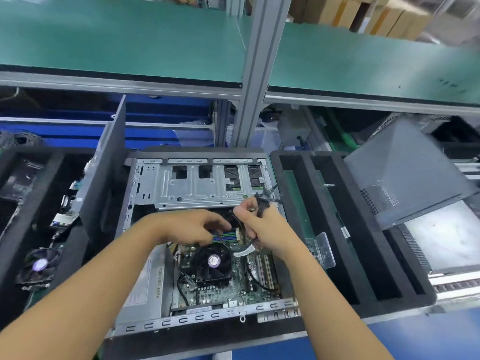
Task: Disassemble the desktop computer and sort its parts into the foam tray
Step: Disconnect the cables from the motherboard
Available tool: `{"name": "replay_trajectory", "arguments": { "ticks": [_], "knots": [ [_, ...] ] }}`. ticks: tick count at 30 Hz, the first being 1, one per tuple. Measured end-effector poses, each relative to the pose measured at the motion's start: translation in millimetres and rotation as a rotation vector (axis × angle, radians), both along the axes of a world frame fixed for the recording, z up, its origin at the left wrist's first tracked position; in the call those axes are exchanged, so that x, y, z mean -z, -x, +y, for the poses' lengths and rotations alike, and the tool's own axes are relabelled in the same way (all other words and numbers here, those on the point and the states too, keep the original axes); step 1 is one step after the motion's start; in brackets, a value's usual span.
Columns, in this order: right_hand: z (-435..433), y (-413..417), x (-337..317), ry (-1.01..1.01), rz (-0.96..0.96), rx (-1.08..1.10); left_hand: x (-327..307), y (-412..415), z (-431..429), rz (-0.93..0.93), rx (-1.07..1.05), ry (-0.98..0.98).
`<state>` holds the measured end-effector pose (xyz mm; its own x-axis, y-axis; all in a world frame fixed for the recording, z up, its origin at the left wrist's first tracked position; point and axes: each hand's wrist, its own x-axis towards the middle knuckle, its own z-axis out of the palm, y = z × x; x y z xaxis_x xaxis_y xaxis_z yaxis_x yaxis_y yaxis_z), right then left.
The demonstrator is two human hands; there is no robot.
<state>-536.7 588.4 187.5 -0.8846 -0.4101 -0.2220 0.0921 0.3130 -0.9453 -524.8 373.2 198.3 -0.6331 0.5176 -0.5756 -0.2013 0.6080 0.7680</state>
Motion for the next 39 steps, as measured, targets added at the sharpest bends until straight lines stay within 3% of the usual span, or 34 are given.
{"name": "replay_trajectory", "arguments": {
  "ticks": [3, 6, 10, 13, 17, 21, 25, 28, 32, 35, 39],
  "knots": [
    [10.6, 1.0, -12.2, -0.080, 0.067, -0.080, -21.3, 7.5, 8.4, -0.248, -0.014, -0.462],
    [16.3, -4.6, -19.3, -0.241, 0.058, -0.174, -17.5, 11.6, 43.9, -0.214, -0.095, -0.623],
    [35.4, -11.2, -22.1, -0.253, 0.009, -0.105, -11.8, 22.1, 91.8, -0.193, -0.317, -0.683],
    [60.7, -19.0, -21.5, -0.098, 0.000, -0.031, -18.4, 39.3, 119.6, -0.085, -0.459, -0.753],
    [93.4, -19.7, -26.4, 0.074, 0.171, 0.224, -47.6, 61.8, 167.0, 0.004, -0.483, -0.841],
    [141.0, 0.5, -40.8, 0.208, 0.218, 0.504, -64.7, 84.1, 218.8, 0.341, -0.319, -0.557],
    [212.5, 27.0, -48.3, -0.097, 0.288, 0.685, -51.4, 97.7, 255.4, 0.602, -0.148, -0.195],
    [253.4, 49.2, -32.0, -0.518, 0.209, 0.668, -18.2, 102.5, 290.4, 0.428, -0.048, -0.061],
    [279.3, 80.5, 0.7, -0.984, 0.160, 0.597, 30.7, 105.2, 321.7, 0.095, -0.171, -0.068],
    [289.3, 99.4, 28.8, -1.084, 0.047, 0.587, 62.6, 110.0, 332.4, -0.029, -0.298, -0.097],
    [285.4, 109.8, 54.6, -1.130, -0.175, 0.479, 86.5, 124.6, 340.8, -0.056, -0.392, -0.130]
  ]
}}
